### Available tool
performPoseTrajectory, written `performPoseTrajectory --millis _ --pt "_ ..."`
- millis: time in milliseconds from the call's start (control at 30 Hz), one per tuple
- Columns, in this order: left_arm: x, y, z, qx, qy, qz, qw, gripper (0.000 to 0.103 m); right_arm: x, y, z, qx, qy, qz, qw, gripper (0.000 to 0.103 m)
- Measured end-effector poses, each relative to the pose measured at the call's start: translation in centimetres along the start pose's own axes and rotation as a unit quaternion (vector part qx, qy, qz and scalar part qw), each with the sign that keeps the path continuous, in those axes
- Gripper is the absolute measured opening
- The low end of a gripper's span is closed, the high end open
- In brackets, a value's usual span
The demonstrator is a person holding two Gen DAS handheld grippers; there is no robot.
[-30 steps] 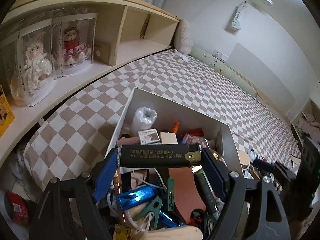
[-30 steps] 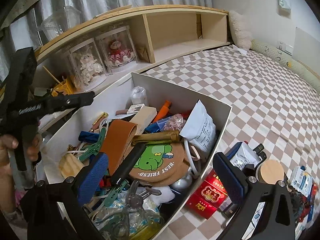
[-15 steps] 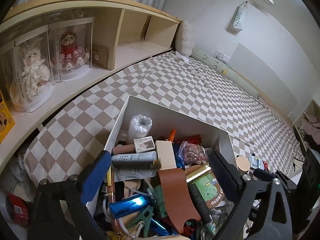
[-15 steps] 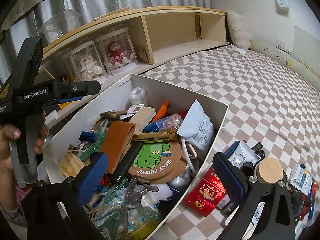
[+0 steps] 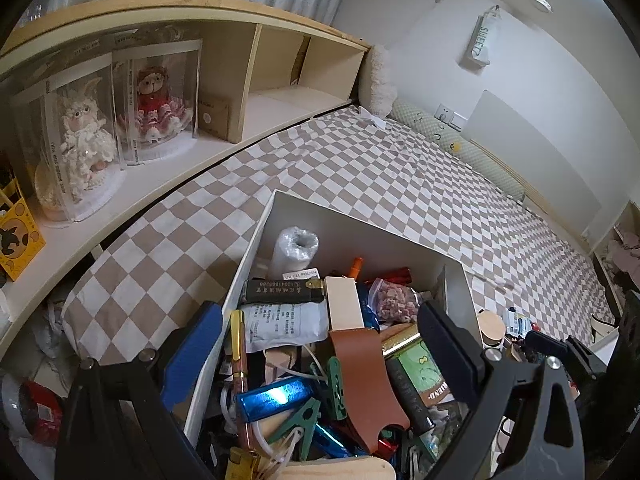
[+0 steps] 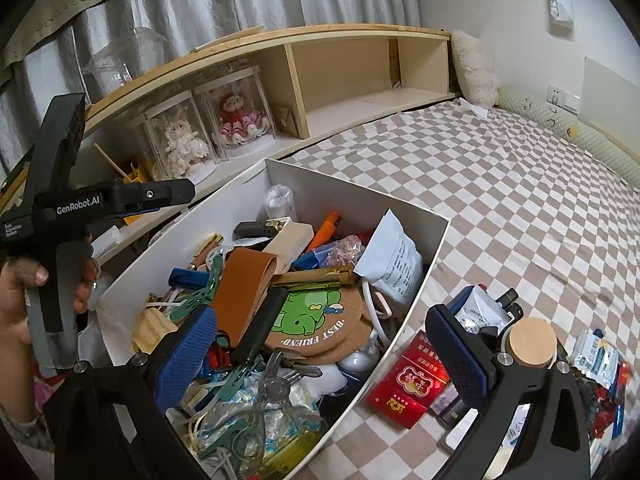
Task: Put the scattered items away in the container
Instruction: 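Withdraw both open tools from the box back over the scattered items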
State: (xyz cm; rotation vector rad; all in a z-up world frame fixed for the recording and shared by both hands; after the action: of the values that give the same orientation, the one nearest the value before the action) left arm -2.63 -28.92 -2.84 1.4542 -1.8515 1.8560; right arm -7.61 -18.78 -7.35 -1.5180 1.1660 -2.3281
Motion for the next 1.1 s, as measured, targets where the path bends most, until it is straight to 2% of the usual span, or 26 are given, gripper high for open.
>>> performPoseTrajectory --millis 233,400,567,1100 --pt "-0.5 -1.0 -0.8 0.01 0.024 -0.012 0.9996 0.099 0.0 -1.2 0.1 -0.005 0.001 -0.011 1.0 0.103" --pt "-1.3 -1.7 -1.8 0.009 0.052 -0.018 0.9985 0.103 -0.2 -1.8 -0.1 -0.012 0.007 -0.014 1.0 0.103" --pt "-2.3 -2.4 -3.1 0.003 0.077 -0.018 0.9968 0.103 -0.4 -2.5 -0.1 -0.016 0.012 -0.019 1.0 0.103" --pt "-4.4 -4.1 -7.0 -0.021 0.113 -0.023 0.9932 0.103 -1.9 -6.6 -1.8 -0.047 0.038 -0.044 0.997 0.103"
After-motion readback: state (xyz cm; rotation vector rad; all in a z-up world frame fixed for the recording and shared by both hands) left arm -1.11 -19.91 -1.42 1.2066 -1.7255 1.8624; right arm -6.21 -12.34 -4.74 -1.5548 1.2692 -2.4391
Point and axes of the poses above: each gripper's, at about its wrist camera, not at the fingertips, and y roughly the way its jaws point, z to its left, x to its top, the point moved 5 cm from there along y, roughly the way its jaws point, and after that the axes turned 3 degrees about x, right-handed, at the moved point
